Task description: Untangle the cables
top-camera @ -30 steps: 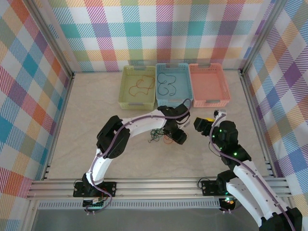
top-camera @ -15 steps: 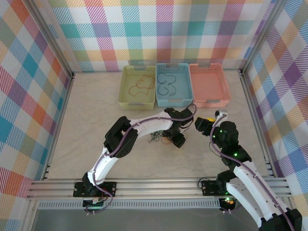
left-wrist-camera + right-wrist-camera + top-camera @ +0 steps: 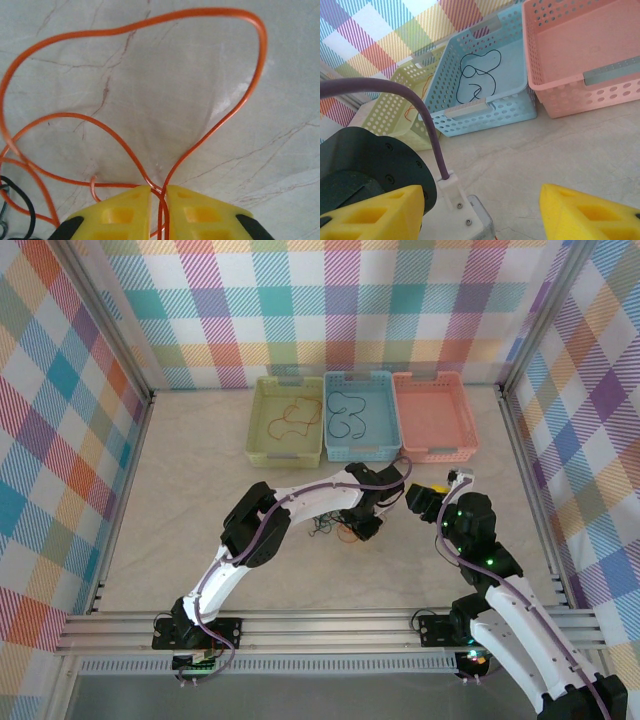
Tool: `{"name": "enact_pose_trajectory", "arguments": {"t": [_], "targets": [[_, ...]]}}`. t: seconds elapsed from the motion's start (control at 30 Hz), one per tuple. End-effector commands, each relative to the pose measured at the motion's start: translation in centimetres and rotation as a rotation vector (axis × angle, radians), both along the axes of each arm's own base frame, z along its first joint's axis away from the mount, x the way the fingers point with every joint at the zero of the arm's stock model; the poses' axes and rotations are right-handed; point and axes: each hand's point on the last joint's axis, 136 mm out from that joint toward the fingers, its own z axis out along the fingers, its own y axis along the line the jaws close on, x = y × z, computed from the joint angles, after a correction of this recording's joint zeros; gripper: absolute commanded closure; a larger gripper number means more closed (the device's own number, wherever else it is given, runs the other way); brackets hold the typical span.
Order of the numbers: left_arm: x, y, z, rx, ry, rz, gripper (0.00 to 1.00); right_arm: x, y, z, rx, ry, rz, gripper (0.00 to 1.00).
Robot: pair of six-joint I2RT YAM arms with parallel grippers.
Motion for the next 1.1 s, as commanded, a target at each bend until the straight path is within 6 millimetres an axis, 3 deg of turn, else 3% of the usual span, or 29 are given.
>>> {"name": "enact_pose_trajectory", "arguments": {"t": [0.0,0.13,0.27,0.5,0.87,1.07], "targets": [[-0.5,-0.2,1.1,-0.016,-0.02,-0.016,0.9,0.2,-0.4,0.6,0.014,-0.035,-0.024,0.37],[-0.3,-0.5,2.6,-0.064,-0.046,-0.014,1.0,0.3,-0.6,0.5,0.012,-0.037,-0.033,0.37],[0.2,-0.5,5.2,-0.118,-0.111,-0.009,1.0,0.2,-0.9,0.4,0.012,-0.044,-0.049,0.37],[1.8,0.5,12.5,-0.282,-0.259,0.052,1.0,-0.1,-2.1,0.5,0.016,-0.082,-0.108,0.38],[5.1,2.7,23.0,-0.542,-0.428,0.184,1.0,0.2,-2.1,-0.4,0.005,-0.065,-0.115,0.38],[8.6,5.8,28.0,-0.612,-0.563,0.309,1.0,0.4,-2.1,-0.7,0.004,-0.061,-0.117,0.38]]}}
